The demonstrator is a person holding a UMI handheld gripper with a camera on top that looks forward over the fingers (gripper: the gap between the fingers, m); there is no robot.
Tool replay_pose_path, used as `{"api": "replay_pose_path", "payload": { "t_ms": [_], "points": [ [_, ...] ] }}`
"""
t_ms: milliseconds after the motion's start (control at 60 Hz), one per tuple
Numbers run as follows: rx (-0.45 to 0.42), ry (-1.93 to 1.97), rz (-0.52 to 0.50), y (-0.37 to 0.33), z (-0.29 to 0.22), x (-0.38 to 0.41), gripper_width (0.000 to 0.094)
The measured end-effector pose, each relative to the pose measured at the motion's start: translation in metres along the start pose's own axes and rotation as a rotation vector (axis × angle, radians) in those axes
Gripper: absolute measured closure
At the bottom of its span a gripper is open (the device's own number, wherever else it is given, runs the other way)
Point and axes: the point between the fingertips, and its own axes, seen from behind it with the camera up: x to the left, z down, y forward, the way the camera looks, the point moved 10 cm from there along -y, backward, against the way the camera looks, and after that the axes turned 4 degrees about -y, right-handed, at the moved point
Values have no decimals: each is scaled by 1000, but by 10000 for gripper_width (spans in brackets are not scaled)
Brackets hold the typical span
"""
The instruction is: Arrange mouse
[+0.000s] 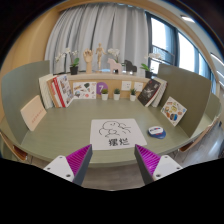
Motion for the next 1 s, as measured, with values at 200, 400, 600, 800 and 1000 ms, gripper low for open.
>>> {"api": "replay_pose_path", "payload": {
  "t_ms": [200, 400, 600, 800, 1000],
  "points": [
    [35, -36, -29, 44, 88, -59, 84],
    [72, -29, -22, 97, 103, -151, 80],
    [71, -37, -30, 160, 90, -230, 88],
    [86, -64, -101, 219, 76, -270, 78],
    [96, -58, -141, 260, 57, -284, 88]
  ]
}}
